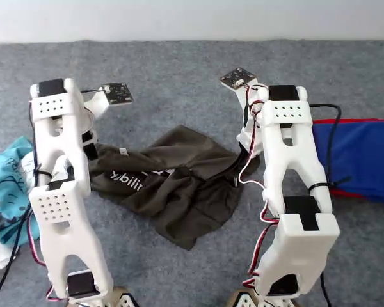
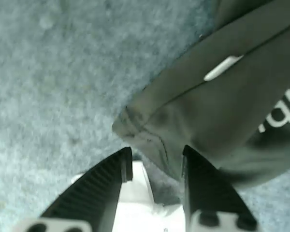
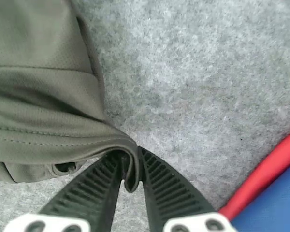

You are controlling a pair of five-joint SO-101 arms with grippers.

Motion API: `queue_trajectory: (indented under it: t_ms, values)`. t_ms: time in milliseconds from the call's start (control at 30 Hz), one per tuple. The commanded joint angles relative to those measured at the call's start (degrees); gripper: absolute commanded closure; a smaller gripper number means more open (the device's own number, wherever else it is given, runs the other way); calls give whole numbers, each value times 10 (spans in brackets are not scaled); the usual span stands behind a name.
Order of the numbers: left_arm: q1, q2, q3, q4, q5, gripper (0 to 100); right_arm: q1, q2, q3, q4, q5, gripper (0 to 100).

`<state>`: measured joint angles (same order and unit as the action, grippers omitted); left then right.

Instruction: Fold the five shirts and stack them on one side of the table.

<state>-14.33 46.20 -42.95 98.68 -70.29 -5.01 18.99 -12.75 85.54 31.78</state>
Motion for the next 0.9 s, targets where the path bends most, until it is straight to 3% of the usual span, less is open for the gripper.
queue_trajectory:
  t_ms: [0, 467, 700, 867]
  values:
    - [13, -32, -1, -6, -5, 824, 0, -5, -4, -2, -5, 991]
    - [14, 78, -54, -79, -8, 824, 0, -4, -3, -4, -3, 991]
    - [11, 122, -167, 13, -76, 824, 10, -4, -2, -1, -4, 991]
    - [3, 122, -228, 18, -134, 824, 23, -1, -2, 0, -4, 991]
